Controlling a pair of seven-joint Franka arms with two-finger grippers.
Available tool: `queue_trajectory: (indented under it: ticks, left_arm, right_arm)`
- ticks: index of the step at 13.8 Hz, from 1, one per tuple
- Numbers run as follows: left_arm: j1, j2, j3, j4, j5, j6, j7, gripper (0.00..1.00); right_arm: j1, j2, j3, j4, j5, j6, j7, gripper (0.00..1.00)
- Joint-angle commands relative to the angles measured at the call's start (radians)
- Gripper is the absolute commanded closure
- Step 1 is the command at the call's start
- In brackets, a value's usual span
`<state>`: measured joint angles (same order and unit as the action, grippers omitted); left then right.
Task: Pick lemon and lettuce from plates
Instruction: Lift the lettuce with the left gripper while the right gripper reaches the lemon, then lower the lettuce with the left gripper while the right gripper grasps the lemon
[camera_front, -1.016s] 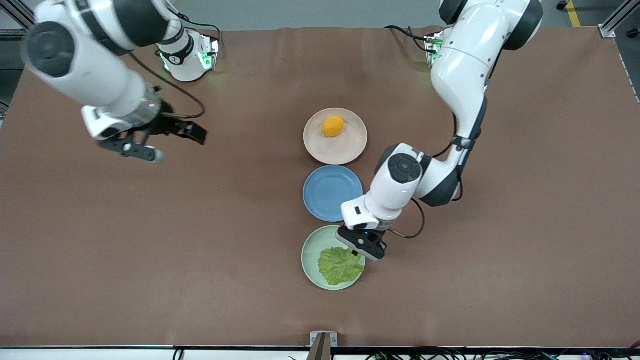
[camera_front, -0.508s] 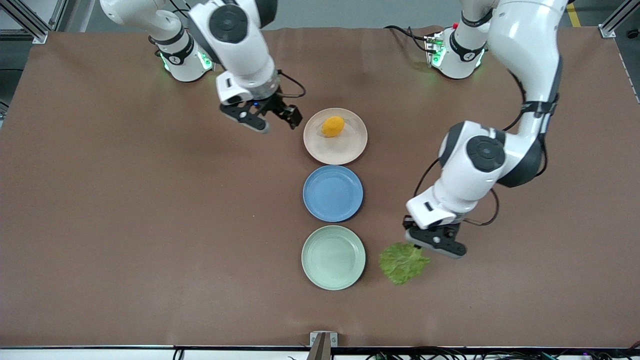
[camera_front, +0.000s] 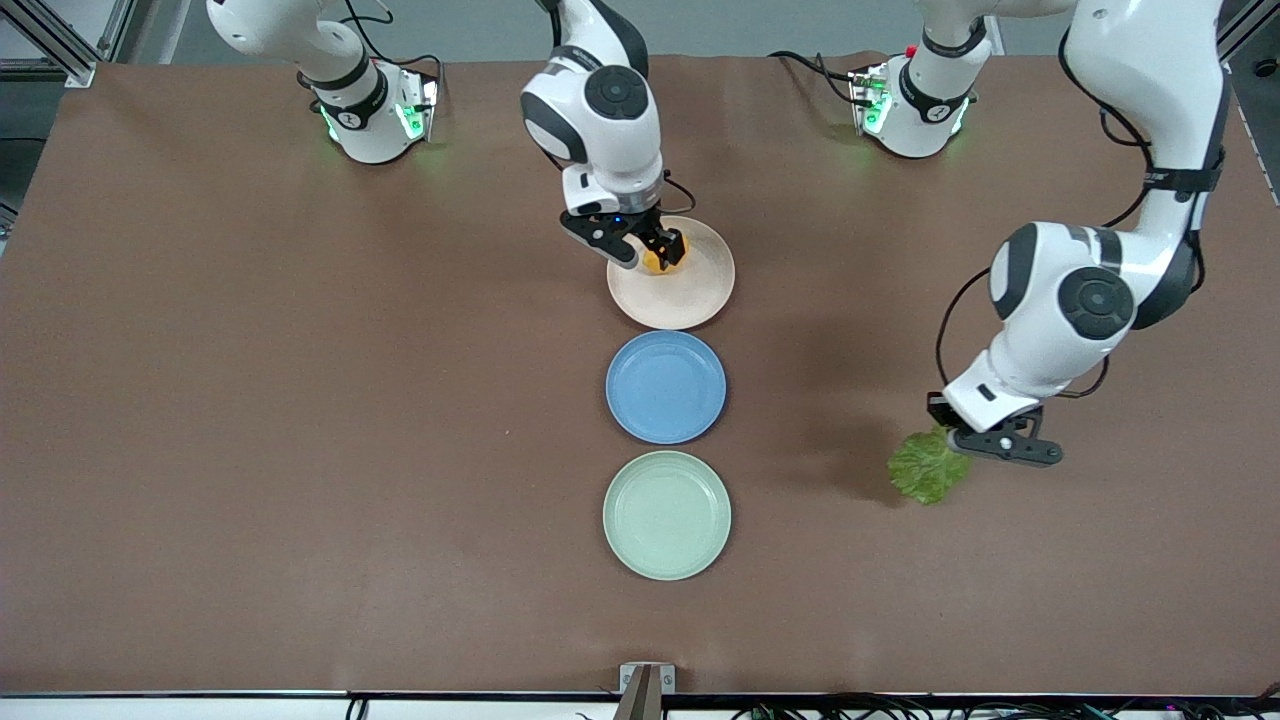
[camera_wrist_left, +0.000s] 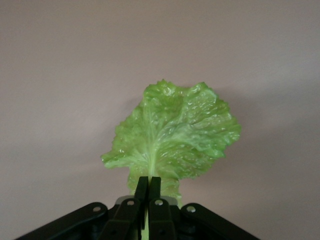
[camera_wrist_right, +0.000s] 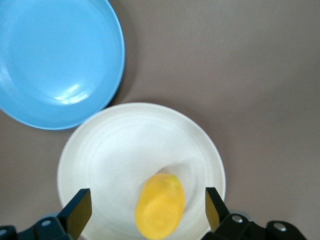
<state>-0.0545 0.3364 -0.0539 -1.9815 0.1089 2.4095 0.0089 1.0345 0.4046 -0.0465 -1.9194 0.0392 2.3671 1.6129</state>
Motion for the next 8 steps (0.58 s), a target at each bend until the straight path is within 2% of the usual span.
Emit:
queue_trajectory:
  ticks: [1,5,8]
  left_arm:
    - [0.034,-0.068,-0.008,-0.118,0.049,0.034,-0.006,0.99]
    - [0.078,-0.060,-0.009,-0.203,0.064,0.129,-0.012,0.99]
    - [0.078,-0.028,-0.008,-0.208,0.064,0.131,-0.021,0.99]
  right_arm:
    - [0.038,0.077,-0.013,0.049,-0.038,0.008,0.119,0.00]
    - [0.082,0.120,-0.013,0.057,-0.039,0.011,0.223,0.01]
    - [0.093,0.138,-0.013,0.063,-0.039,0.020,0.260,0.03]
